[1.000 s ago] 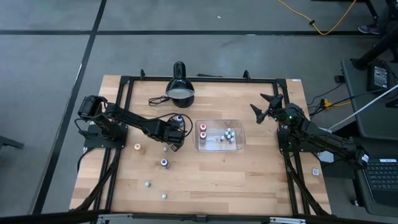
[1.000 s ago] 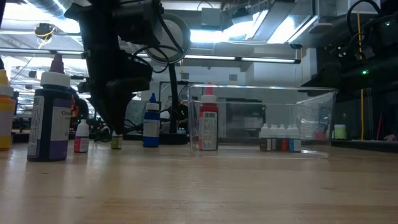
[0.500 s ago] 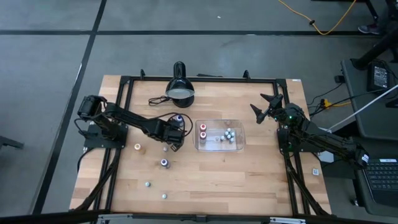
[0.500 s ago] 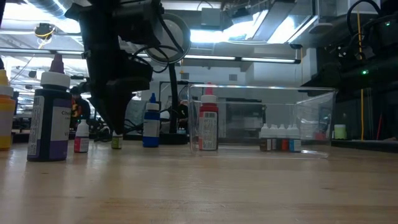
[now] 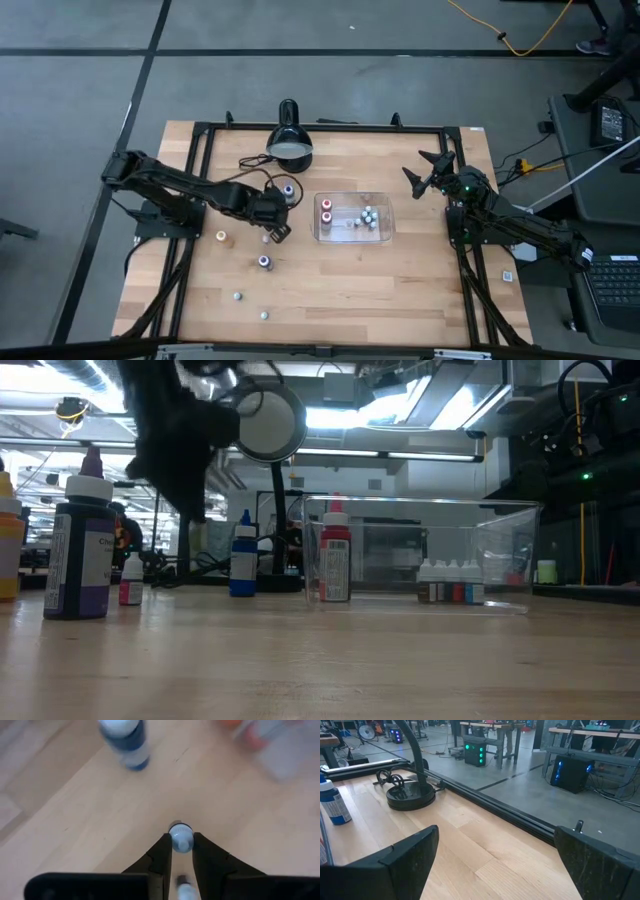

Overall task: Pick & Place food coloring
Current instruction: Put the small green food coloring bottle into the transparent bin

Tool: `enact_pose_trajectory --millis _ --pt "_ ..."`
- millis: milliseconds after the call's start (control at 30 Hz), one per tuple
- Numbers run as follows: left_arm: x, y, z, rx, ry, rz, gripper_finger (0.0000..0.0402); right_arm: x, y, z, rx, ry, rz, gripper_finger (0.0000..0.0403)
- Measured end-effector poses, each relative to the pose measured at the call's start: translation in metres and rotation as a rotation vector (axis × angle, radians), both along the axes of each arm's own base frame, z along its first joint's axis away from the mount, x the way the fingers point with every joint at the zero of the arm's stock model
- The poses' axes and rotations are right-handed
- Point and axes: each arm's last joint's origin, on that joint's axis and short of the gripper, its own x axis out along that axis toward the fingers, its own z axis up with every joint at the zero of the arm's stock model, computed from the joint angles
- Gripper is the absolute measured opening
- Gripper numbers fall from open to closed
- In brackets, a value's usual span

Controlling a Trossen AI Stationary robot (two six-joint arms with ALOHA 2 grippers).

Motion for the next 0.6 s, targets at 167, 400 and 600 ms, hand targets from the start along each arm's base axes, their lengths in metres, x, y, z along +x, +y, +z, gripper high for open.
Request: enact_pose_trajectory --millis 167,400,600 --pt "-0.002 0.0 0.033 -0.008 -0.09 -0.066 0.0059 0.0 0.0 0.0 0.0 0.0 0.0 0.0394" --pt "0.0 -0.002 0.071 0.002 -0.121 -0.212 0.0059 0.0 0.0 0.0 0.002 -0.001 0.0 0.0394" --pt "0.011 -0.004 0.089 0.028 -0.134 -0.301 0.0059 0.0 0.0 0.0 0.0 0.001 0.0 0.0394"
